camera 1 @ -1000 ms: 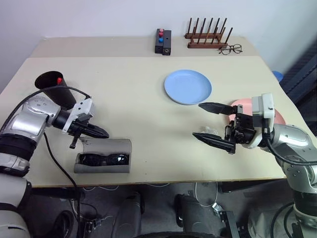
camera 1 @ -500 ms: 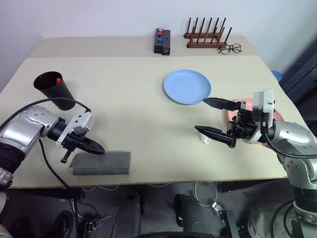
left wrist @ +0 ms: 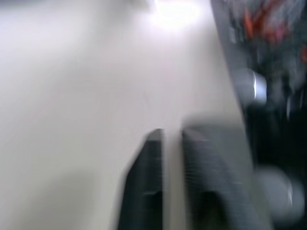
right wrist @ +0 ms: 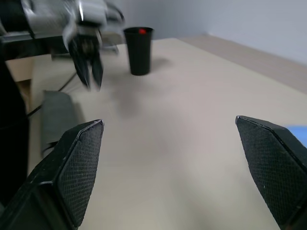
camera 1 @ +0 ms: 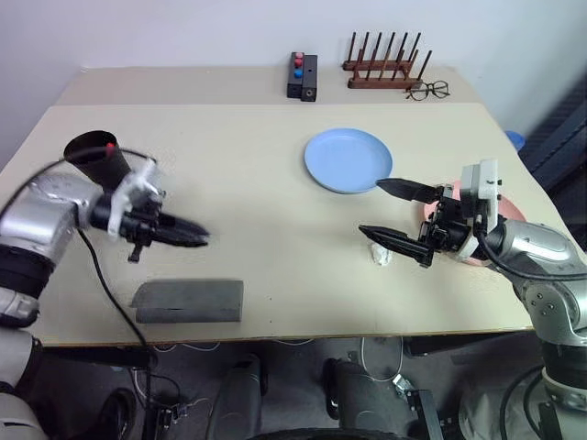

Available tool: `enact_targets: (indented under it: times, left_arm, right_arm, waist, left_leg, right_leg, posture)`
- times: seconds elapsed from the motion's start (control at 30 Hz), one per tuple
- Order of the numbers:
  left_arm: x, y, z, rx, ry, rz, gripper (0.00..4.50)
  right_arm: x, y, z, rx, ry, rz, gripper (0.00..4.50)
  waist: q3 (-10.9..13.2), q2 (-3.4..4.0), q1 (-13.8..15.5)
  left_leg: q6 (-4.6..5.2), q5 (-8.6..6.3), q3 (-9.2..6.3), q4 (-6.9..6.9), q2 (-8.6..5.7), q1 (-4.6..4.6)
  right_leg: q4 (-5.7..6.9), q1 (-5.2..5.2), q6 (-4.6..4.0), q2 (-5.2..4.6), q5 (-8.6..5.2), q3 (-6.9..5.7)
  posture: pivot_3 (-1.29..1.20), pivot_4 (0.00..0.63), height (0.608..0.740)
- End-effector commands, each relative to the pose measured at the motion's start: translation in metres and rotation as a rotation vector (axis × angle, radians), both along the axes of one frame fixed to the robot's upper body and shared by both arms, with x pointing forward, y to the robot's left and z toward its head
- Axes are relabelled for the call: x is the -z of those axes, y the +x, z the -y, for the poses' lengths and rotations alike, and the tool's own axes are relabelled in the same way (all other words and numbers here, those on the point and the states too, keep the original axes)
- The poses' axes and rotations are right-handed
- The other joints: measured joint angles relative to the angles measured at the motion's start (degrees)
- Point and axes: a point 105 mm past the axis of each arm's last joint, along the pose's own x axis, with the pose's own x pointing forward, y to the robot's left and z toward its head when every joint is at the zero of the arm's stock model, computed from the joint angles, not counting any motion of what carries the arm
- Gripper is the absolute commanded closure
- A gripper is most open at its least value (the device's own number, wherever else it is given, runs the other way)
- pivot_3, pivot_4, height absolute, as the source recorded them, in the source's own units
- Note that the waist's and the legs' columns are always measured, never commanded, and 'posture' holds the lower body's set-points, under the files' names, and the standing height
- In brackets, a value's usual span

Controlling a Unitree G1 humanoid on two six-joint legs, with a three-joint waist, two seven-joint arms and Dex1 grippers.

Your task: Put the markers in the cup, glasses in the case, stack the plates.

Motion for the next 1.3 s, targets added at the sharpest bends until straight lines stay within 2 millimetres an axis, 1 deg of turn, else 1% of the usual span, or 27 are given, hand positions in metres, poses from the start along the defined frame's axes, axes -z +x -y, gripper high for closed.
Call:
enact_targets:
  times: [0.03,0.07,0.13,0.17,0.23,0.27,0.37,0.43,0.5,0.57,0.63,0.7,0.73,0.77,0.8,0.87,0.9,0.97,1.0,1.03,1.17,1.23,1.3]
  left_arm:
    - [-0.043,0.002,0.007,-0.007,-0.198,-0.003,1.62]
    - [-0.05,0.002,0.01,-0.003,-0.238,-0.007,1.26]
    - [-0.056,0.002,0.014,0.0,-0.281,-0.009,0.25]
    - [-0.057,0.002,0.016,0.002,-0.292,-0.015,0.07]
    - [-0.056,-0.007,0.024,0.044,-0.298,-0.042,0.07]
    - [-0.053,-0.013,0.027,0.07,-0.281,-0.047,0.07]
    - [-0.047,-0.023,0.032,0.101,-0.254,-0.063,0.07]
    - [-0.041,-0.022,0.034,0.093,-0.228,-0.017,0.07]
    - [-0.04,-0.019,0.035,0.076,-0.234,0.019,0.07]
    - [-0.038,-0.016,0.037,0.074,-0.226,0.055,0.07]
    - [-0.036,-0.013,0.039,0.075,-0.209,0.122,0.07]
    - [-0.035,-0.013,0.04,0.077,-0.205,0.127,0.0]
    - [-0.035,-0.013,0.04,0.079,-0.197,0.149,0.0]
    - [-0.034,-0.012,0.04,0.08,-0.183,0.165,0.0]
    - [-0.034,-0.012,0.039,0.08,-0.171,0.191,0.0]
    - [-0.034,-0.01,0.039,0.075,-0.169,0.207,0.0]
    - [-0.033,-0.01,0.039,0.075,-0.168,0.208,0.0]
    - [-0.033,-0.011,0.038,0.076,-0.169,0.207,0.0]
    - [-0.033,-0.011,0.038,0.075,-0.17,0.207,0.0]
    - [-0.033,-0.011,0.038,0.073,-0.171,0.209,0.0]
    - [-0.033,-0.008,0.037,0.061,-0.175,0.223,0.0]
    - [-0.035,-0.006,0.037,0.05,-0.189,0.243,0.0]
    - [-0.037,-0.003,0.038,0.032,-0.207,0.263,0.0]
  right_arm:
    - [-0.01,0.014,0.015,0.117,-0.01,0.039,0.0]
    - [-0.008,0.021,0.022,0.176,-0.043,0.055,0.0]
    - [-0.004,0.032,0.033,0.275,-0.1,0.074,0.0]
    - [-0.002,0.036,0.037,0.312,-0.118,0.075,0.0]
    - [0.01,0.047,0.062,0.46,-0.226,0.064,0.0]
    - [0.02,0.046,0.074,0.495,-0.268,0.015,0.0]
    - [0.038,0.034,0.092,0.525,-0.356,-0.079,0.0]
    - [0.05,0.028,0.105,0.559,-0.429,-0.119,0.0]
    - [0.057,0.027,0.112,0.586,-0.453,-0.145,0.0]
    - [0.065,0.027,0.119,0.606,-0.452,-0.187,0.0]
    - [0.074,0.028,0.125,0.64,-0.409,-0.264,0.0]
    - [0.077,0.028,0.128,0.652,-0.4,-0.295,0.52]
    - [0.084,0.026,0.131,0.656,-0.443,-0.311,0.81]
    - [0.092,0.024,0.137,0.674,-0.505,-0.319,1.37]
    - [0.098,0.023,0.142,0.691,-0.537,-0.334,1.74]
    - [0.101,0.024,0.145,0.707,-0.554,-0.344,2.73]
    - [0.1,0.025,0.144,0.707,-0.556,-0.337,3.23]
    - [0.092,0.03,0.138,0.696,-0.513,-0.317,4.22]
    - [0.086,0.033,0.136,0.696,-0.508,-0.289,4.44]
    - [0.079,0.036,0.133,0.695,-0.501,-0.259,4.44]
    - [0.039,0.057,0.122,0.718,-0.412,-0.097,4.44]
    - [0.013,0.069,0.111,0.717,-0.351,0.015,4.44]
    - [-0.006,0.078,0.098,0.693,-0.305,0.109,4.44]
  waist:
    - [0.0,0.01,0.0]
    - [0.0,0.01,0.0]
    - [0.0,0.01,0.0]
    - [0.0,0.01,0.0]
    - [0.0,0.01,-0.1]
    - [0.0,0.02,0.0]
    - [0.0,0.01,0.1]
    - [0.0,0.01,0.1]
    - [0.0,0.01,0.0]
    - [0.0,0.01,-0.2]
    - [0.0,0.0,-0.1]
    - [0.0,0.01,0.0]
    - [0.0,0.01,0.0]
    - [0.0,0.01,0.0]
    - [0.0,0.01,0.0]
    - [0.0,0.01,-0.1]
    - [0.0,0.01,-0.1]
    - [0.0,-0.01,-0.1]
    - [0.0,-0.01,-0.1]
    - [0.0,-0.02,-0.1]
    - [0.0,0.0,-0.2]
    - [0.0,0.01,-0.2]
    - [0.0,0.04,-0.3]
  left_leg:
    - [0.0,0.0,0.0,0.0,-0.01,0.02]
    - [0.0,0.0,0.02,0.0,-0.01,0.04]
    - [0.0,0.0,0.02,0.02,-0.02,0.05]
    - [0.01,0.01,0.02,0.02,-0.03,0.05]
    - [0.01,0.01,0.03,0.0,-0.03,0.04]
    - [0.01,0.01,0.03,0.0,-0.03,0.04]
    - [0.01,0.01,0.05,-0.04,-0.02,0.03]
    - [0.02,0.01,0.05,-0.02,-0.02,0.05]
    - [0.01,0.01,0.05,0.02,-0.02,0.08]
    - [0.01,0.01,0.06,0.08,-0.02,0.18]
    - [0.01,0.01,0.06,0.08,-0.01,0.21]
    - [0.01,0.01,0.06,0.06,-0.01,0.19]
    - [0.01,0.01,0.06,0.04,-0.01,0.18]
    - [0.01,0.01,0.06,0.02,-0.01,0.17]
    - [0.01,0.01,0.06,0.01,-0.01,0.16]
    - [0.01,0.01,0.07,0.01,-0.01,0.17]
    - [0.01,0.01,0.07,0.02,-0.01,0.17]
    - [0.01,0.01,0.08,0.04,-0.01,0.21]
    - [0.01,0.01,0.08,0.05,-0.01,0.21]
    - [0.01,0.01,0.08,0.08,-0.01,0.22]
    - [0.01,0.0,0.08,0.06,-0.01,0.2]
    - [0.01,0.01,0.08,0.02,-0.01,0.19]
    - [0.01,0.01,0.08,0.01,-0.01,0.18]
  right_leg:
    - [0.01,0.0,0.0,0.0,0.0,0.0]
    - [0.03,0.01,0.0,0.0,0.0,0.0]
    - [0.05,0.02,0.01,0.01,0.0,0.0]
    - [0.06,0.02,0.01,0.01,0.0,0.0]
    - [0.08,0.0,0.01,0.01,0.0,0.0]
    - [0.09,0.0,0.02,0.01,0.0,0.0]
    - [0.1,-0.04,0.04,0.01,-0.02,0.01]
    - [0.14,-0.02,0.04,0.02,-0.02,0.01]
    - [0.15,0.01,0.04,0.02,-0.02,0.02]
    - [0.14,0.09,0.02,0.01,0.0,0.03]
    - [0.13,0.12,0.01,0.01,0.0,0.03]
    - [0.12,0.11,0.01,0.01,0.0,0.03]
    - [0.1,0.11,0.0,0.01,0.0,0.03]
    - [0.1,0.09,0.01,0.01,0.0,0.03]
    - [0.09,0.08,0.01,0.01,0.0,0.03]
    - [0.09,0.09,0.01,0.01,0.0,0.03]
    - [0.09,0.09,0.01,0.01,0.0,0.03]
    - [0.09,0.13,0.01,0.01,0.0,0.03]
    - [0.09,0.15,0.01,0.01,0.0,0.03]
    - [0.09,0.15,0.01,0.01,0.0,0.03]
    - [0.07,0.13,0.0,0.01,0.0,0.03]
    - [0.08,0.1,0.01,0.01,0.0,0.03]
    - [0.11,0.07,0.01,0.02,0.01,0.03]
  posture:
    - [0.0,0.15,0.74]
    - [0.0,0.15,0.74]
    - [0.0,0.15,0.74]
    - [0.0,0.15,0.74]
    - [0.0,0.15,0.74]
    - [0.0,0.15,0.74]
    - [0.0,0.15,0.74]
    - [0.0,0.15,0.74]
    - [0.0,0.15,0.74]
    - [0.0,0.15,0.74]
    - [0.0,0.15,0.74]
    - [0.0,0.15,0.74]
    - [0.0,0.15,0.74]
    - [0.0,0.15,0.74]
    - [0.0,0.15,0.74]
    - [0.0,0.15,0.74]
    - [0.0,0.15,0.74]
    - [0.0,0.15,0.74]
    - [0.0,0.15,0.74]
    - [0.0,0.15,0.74]
    - [0.0,0.15,0.74]
    - [0.0,0.15,0.74]
    - [0.0,0.15,0.74]
